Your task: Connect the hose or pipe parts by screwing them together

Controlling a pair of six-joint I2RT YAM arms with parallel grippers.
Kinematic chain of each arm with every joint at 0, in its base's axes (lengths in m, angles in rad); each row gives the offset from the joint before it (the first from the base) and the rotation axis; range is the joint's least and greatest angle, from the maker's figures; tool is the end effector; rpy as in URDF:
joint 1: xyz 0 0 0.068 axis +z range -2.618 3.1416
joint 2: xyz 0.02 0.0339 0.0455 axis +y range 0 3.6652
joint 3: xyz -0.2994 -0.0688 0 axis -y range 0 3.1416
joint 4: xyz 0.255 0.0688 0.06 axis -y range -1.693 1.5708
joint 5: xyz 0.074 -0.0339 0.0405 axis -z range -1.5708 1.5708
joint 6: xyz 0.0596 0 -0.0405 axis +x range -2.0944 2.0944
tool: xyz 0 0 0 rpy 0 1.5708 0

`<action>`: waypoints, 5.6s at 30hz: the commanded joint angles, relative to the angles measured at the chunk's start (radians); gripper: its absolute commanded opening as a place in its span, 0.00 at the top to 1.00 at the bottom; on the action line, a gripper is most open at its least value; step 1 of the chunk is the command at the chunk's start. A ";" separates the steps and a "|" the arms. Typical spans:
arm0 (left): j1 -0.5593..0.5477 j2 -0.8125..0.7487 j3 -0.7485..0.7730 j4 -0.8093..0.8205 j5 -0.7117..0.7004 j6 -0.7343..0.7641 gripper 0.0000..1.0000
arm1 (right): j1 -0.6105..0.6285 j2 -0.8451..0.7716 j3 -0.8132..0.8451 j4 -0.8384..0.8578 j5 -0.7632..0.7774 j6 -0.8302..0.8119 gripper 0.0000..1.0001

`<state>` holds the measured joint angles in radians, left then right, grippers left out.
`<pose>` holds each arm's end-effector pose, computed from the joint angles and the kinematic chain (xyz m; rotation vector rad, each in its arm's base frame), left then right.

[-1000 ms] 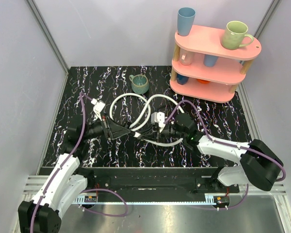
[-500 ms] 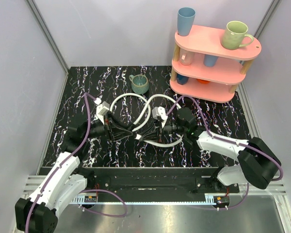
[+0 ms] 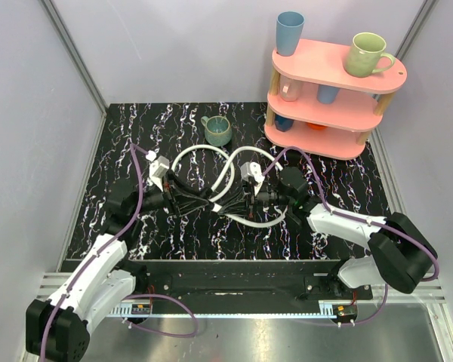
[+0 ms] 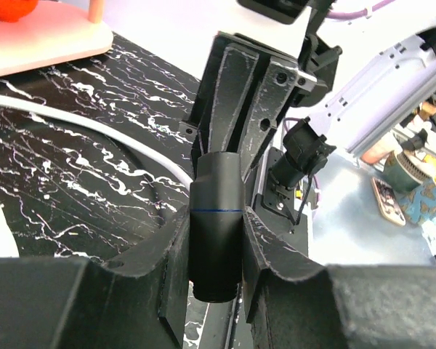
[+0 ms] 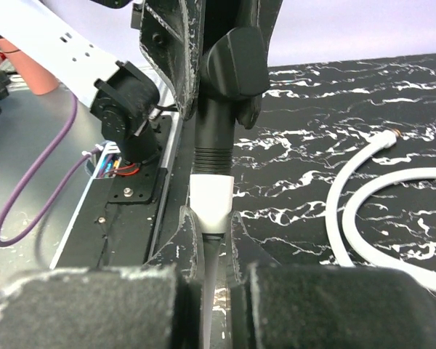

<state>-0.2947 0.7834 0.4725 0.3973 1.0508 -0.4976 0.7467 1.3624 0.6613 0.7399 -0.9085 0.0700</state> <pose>0.1498 -0.0995 0.3128 0.7603 1.5259 -1.3770 0.1899 0.2397 0.2921 -1.2358 1.1809 1.3123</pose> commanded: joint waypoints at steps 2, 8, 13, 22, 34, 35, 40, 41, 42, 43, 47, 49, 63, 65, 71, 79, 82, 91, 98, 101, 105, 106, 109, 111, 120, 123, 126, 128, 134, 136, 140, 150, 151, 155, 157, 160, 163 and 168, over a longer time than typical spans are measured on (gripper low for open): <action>-0.017 0.024 -0.074 0.078 -0.152 -0.185 1.00 | 0.013 -0.059 0.008 0.283 0.074 0.017 1.00; -0.017 -0.064 -0.095 0.006 -0.285 -0.361 1.00 | 0.014 -0.049 0.017 0.225 0.134 -0.027 1.00; -0.017 -0.116 0.011 -0.317 -0.405 -0.291 1.00 | 0.014 -0.049 0.035 0.190 0.142 -0.052 1.00; -0.017 -0.174 0.094 -0.405 -0.336 -0.136 1.00 | 0.016 -0.040 0.057 0.199 0.069 0.047 1.00; -0.017 -0.164 0.287 -0.687 -0.678 -0.349 1.00 | 0.017 -0.103 0.038 -0.043 0.270 -0.179 1.00; -0.017 -0.161 0.288 -0.686 -0.698 -0.373 1.00 | 0.019 -0.100 0.043 -0.065 0.282 -0.194 1.00; -0.017 -0.157 0.307 -0.699 -0.750 -0.502 1.00 | 0.092 -0.098 0.034 -0.080 0.541 -0.422 1.00; -0.017 -0.153 0.316 -0.715 -0.764 -0.510 1.00 | 0.129 -0.088 0.034 -0.068 0.584 -0.491 1.00; -0.017 -0.151 0.318 -0.722 -0.765 -0.515 1.00 | 0.146 -0.082 0.035 -0.062 0.623 -0.525 1.00; -0.017 -0.150 0.319 -0.729 -0.768 -0.527 1.00 | 0.161 -0.075 0.040 -0.063 0.666 -0.561 1.00; -0.017 -0.142 0.305 -0.738 -0.758 -0.575 1.00 | 0.218 -0.031 0.032 0.007 0.704 -0.659 1.00; -0.017 -0.135 0.304 -0.752 -0.752 -0.588 1.00 | 0.229 -0.025 0.021 0.035 0.688 -0.671 1.00; -0.017 -0.084 0.296 -0.804 -0.666 -0.651 1.00 | 0.258 0.032 -0.009 0.162 0.671 -0.757 1.00; -0.017 -0.091 0.304 -0.822 -0.681 -0.645 1.00 | 0.258 0.032 -0.019 0.167 0.671 -0.745 1.00; -0.017 -0.081 0.304 -0.830 -0.695 -0.639 1.00 | 0.261 0.035 -0.035 0.177 0.663 -0.724 1.00; -0.017 -0.067 0.305 -0.788 -0.683 -0.641 1.00 | 0.264 0.058 -0.037 0.199 0.668 -0.717 1.00; -0.017 -0.065 0.310 -0.796 -0.687 -0.637 1.00 | 0.264 0.060 -0.038 0.211 0.671 -0.713 1.00; -0.017 -0.049 0.293 -0.769 -0.672 -0.641 1.00 | 0.266 0.069 -0.046 0.239 0.649 -0.690 1.00; -0.017 -0.036 0.285 -0.761 -0.672 -0.610 1.00 | 0.266 0.106 -0.031 0.257 0.642 -0.674 1.00; -0.017 -0.024 0.276 -0.758 -0.649 -0.605 1.00 | 0.266 0.109 -0.015 0.257 0.642 -0.661 1.00; -0.017 -0.033 0.253 -0.761 -0.655 -0.610 1.00 | 0.266 0.109 -0.012 0.282 0.657 -0.644 1.00; -0.017 -0.033 0.253 -0.762 -0.653 -0.610 1.00 | 0.266 0.106 -0.015 0.286 0.658 -0.639 1.00; -0.017 -0.036 0.253 -0.764 -0.653 -0.610 1.00 | 0.266 0.103 -0.017 0.292 0.666 -0.631 1.00; -0.017 -0.036 0.253 -0.762 -0.650 -0.613 1.00 | 0.267 0.099 -0.019 0.294 0.672 -0.628 1.00; -0.017 -0.050 0.239 -0.781 -0.653 -0.621 1.00 | 0.266 0.102 -0.026 0.329 0.694 -0.596 1.00; -0.017 -0.053 0.241 -0.788 -0.655 -0.621 1.00 | 0.266 0.099 -0.031 0.340 0.700 -0.592 1.00; -0.017 -0.056 0.241 -0.793 -0.658 -0.622 1.00 | 0.266 0.095 -0.029 0.334 0.689 -0.588 1.00; -0.017 -0.052 0.242 -0.787 -0.647 -0.621 1.00 | 0.267 0.095 -0.026 0.328 0.662 -0.588 1.00; -0.017 -0.033 0.238 -0.715 -0.554 -0.541 1.00 | 0.266 0.096 -0.008 0.296 0.614 -0.567 1.00; -0.017 -0.032 0.230 -0.686 -0.513 -0.507 1.00 | 0.266 0.098 0.006 0.276 0.608 -0.559 1.00; -0.017 -0.032 0.193 -0.577 -0.416 -0.443 1.00 | 0.266 0.096 0.021 0.268 0.583 -0.546 1.00; -0.017 -0.052 0.164 -0.535 -0.305 -0.197 1.00 | 0.234 0.076 0.009 0.276 0.517 -0.497 1.00; -0.017 -0.049 0.164 -0.532 -0.296 -0.185 1.00 | 0.229 0.073 0.008 0.273 0.499 -0.495 1.00; -0.017 -0.038 0.144 -0.479 -0.236 -0.142 1.00 | 0.209 0.061 0.012 0.259 0.435 -0.464 1.00; -0.017 -0.045 0.130 -0.444 -0.206 -0.130 1.00 | 0.198 0.057 0.011 0.269 0.399 -0.444 1.00; -0.017 -0.062 0.109 -0.402 -0.167 -0.127 1.00 | 0.183 0.049 0.004 0.279 0.334 -0.415 1.00; -0.017 -0.050 0.124 -0.396 -0.120 -0.084 1.00 | 0.164 0.040 0.011 0.254 0.269 -0.392 1.00; -0.017 0.000 0.175 -0.492 -0.069 0.005 1.00 | 0.152 0.021 0.023 0.196 0.188 -0.368 1.00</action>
<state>-0.2810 0.7502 0.5949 -0.0872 0.7601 -0.5514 0.8829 1.4330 0.6128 0.8444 -0.5491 -0.3241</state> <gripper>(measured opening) 0.322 0.071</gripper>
